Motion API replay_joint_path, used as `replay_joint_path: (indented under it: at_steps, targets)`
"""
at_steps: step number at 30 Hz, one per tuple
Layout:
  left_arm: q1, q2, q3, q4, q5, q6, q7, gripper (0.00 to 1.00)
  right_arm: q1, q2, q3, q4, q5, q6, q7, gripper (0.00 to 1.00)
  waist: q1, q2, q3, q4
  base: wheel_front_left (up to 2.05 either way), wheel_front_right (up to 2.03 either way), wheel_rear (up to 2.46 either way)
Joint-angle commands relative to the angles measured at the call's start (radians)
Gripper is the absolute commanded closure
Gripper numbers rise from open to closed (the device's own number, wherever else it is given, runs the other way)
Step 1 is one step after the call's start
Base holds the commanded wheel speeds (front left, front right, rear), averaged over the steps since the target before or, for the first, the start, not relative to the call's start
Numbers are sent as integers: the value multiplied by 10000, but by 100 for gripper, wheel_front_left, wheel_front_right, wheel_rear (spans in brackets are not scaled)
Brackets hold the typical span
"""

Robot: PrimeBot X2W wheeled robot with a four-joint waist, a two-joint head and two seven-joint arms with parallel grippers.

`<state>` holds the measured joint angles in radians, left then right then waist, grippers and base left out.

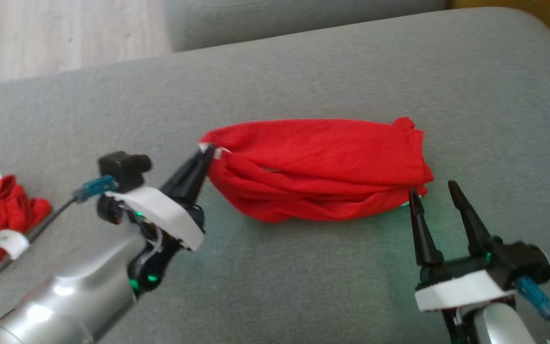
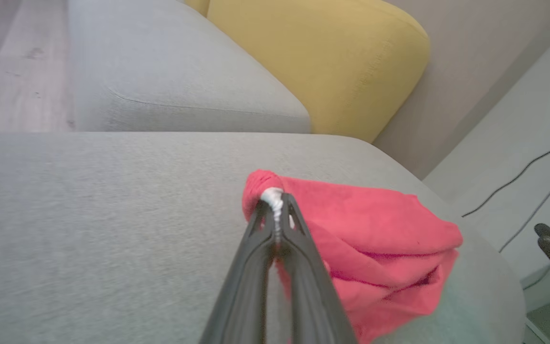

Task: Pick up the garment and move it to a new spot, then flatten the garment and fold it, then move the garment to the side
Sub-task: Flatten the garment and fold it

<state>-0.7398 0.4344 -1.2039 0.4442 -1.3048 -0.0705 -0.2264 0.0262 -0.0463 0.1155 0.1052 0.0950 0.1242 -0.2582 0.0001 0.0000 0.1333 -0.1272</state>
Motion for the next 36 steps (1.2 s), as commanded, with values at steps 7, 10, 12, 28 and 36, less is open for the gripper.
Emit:
replay_joint_path:
  at_steps: [7,10,12,28,36]
  targets:
    - [-205,497,1295,-103,730,-73,-343,100,-1337,-628,410,810,-1140,65,-36,0,-1,0,546,845,0,0,0]
    - [-143,375,1587,-122,957,-186,-349,100,-1765,-911,829,1612,-1253,65,-36,0,-1,0,599,1022,0,0,0]
    - [-92,271,1758,-123,1094,-246,-350,100,-2060,-1017,1095,2111,-1175,65,-36,0,-1,0,622,1138,0,0,0]
    - [177,-28,2504,-161,2341,-509,-353,100,-3118,-1140,1373,1911,-457,65,-36,100,-1,0,444,1151,0,0,0]
    - [918,396,3086,-2032,3102,-586,-353,100,-2606,-1230,-579,-1281,-1048,65,-36,100,-1,0,-2,424,0,0,0]
